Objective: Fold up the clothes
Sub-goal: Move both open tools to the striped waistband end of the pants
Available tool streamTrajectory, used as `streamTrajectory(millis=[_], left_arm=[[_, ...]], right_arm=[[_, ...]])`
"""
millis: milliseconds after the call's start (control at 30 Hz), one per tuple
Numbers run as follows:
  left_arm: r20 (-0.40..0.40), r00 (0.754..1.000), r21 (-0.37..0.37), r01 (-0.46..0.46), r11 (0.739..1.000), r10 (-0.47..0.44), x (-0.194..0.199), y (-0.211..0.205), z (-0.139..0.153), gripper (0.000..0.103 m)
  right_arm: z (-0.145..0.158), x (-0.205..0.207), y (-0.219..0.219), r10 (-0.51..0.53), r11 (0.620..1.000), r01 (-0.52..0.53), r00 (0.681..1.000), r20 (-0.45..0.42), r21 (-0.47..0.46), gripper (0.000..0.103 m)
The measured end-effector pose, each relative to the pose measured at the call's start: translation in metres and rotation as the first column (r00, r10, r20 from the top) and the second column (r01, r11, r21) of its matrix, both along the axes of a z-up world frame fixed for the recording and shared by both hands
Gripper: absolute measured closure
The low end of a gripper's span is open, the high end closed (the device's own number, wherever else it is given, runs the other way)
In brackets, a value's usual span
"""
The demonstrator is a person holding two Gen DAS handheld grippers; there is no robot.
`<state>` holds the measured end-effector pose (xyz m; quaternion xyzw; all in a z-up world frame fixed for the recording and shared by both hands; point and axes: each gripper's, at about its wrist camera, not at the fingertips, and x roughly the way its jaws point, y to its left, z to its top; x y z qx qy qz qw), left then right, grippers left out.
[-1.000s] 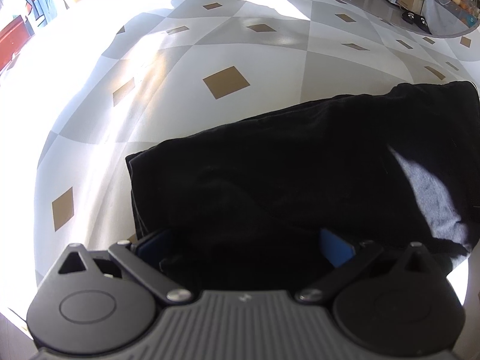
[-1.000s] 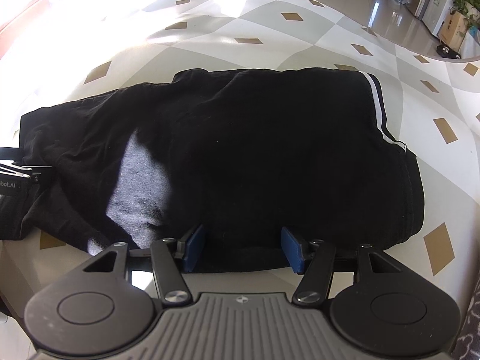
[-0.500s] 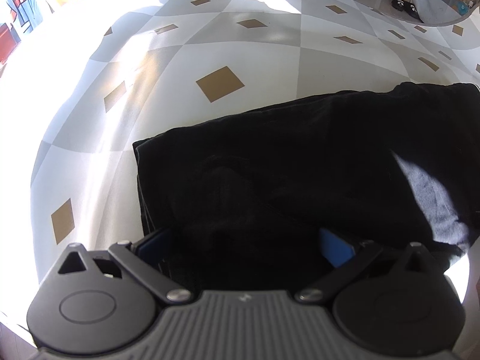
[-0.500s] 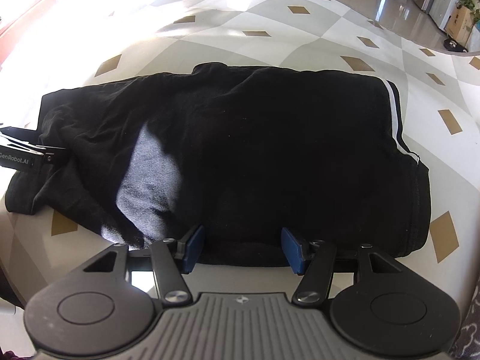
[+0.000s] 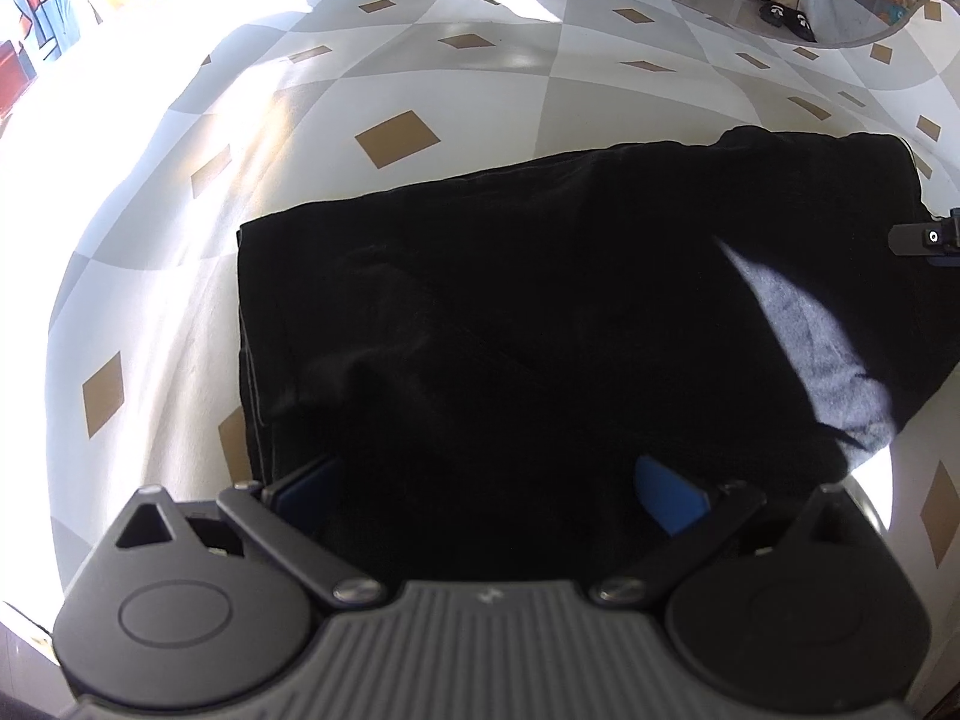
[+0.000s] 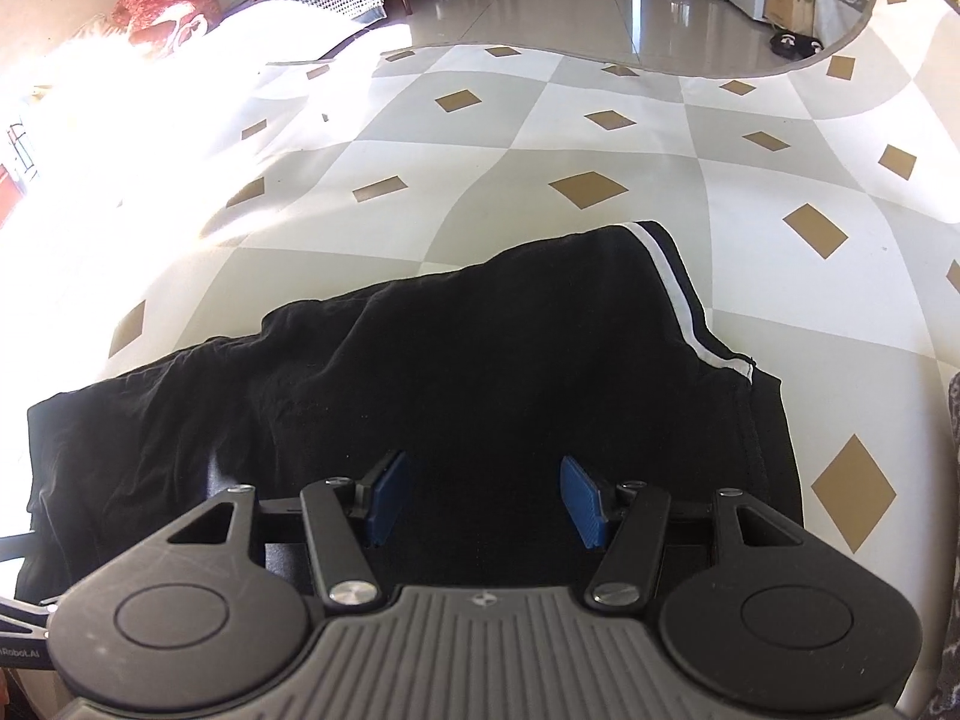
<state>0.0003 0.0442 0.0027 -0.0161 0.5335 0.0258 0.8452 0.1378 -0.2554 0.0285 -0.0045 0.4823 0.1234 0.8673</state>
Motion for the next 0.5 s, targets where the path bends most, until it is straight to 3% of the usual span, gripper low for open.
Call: streamTrajectory(millis=[133,500], left_arm=[[0.000,1.000,-0.005,-0.001,1.000,0.001,-0.006,0.000,-0.003,0.000],[0.001,1.000,-0.008,0.009,1.000,-0.009,-0.017,0.000,-0.005,0.000]], right_arm=[[-0.008,0.008,0.001,-0.026,0.999,0.026,1.000,-0.009,-0.034,0.048],[-0.014,0.008,-0.016,-0.113,0.994,0.112,0.993,-0.045,-0.020,0.050]])
